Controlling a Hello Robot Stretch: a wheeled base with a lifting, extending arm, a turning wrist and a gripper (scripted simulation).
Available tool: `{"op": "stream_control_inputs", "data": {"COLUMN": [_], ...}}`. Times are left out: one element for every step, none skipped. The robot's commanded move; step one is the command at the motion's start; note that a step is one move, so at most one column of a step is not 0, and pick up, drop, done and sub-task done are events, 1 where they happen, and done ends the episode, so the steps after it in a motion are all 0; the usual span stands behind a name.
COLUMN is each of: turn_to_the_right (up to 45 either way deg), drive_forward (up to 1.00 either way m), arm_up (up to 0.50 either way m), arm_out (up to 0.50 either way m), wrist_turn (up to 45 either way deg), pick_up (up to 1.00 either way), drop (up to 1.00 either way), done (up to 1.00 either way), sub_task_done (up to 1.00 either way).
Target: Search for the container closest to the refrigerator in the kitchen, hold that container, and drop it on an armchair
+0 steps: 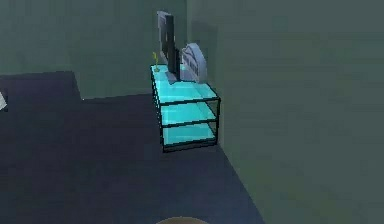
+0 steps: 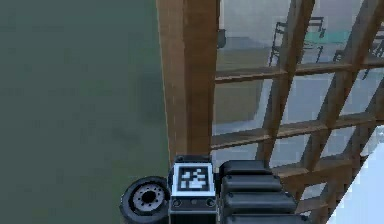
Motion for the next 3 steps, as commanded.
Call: {"op": "stream_control_inputs", "data": {"turn_to_the_right": [0.0, -45.0, -45.0], "drive_forward": [0.40, 0.00, 0.00], "arm_up": [0.00, 0.00, 0.00], "arm_out": [0.00, 0.00, 0.00], "wrist_turn": [0.0, 0.0, 0.0], "pick_up": [0.00, 0.00, 0.00], "drop": [0.00, 0.00, 0.00], "done": [0.00, 0.00, 0.00], "sub_task_done": [0.00, 0.00, 0.00]}}
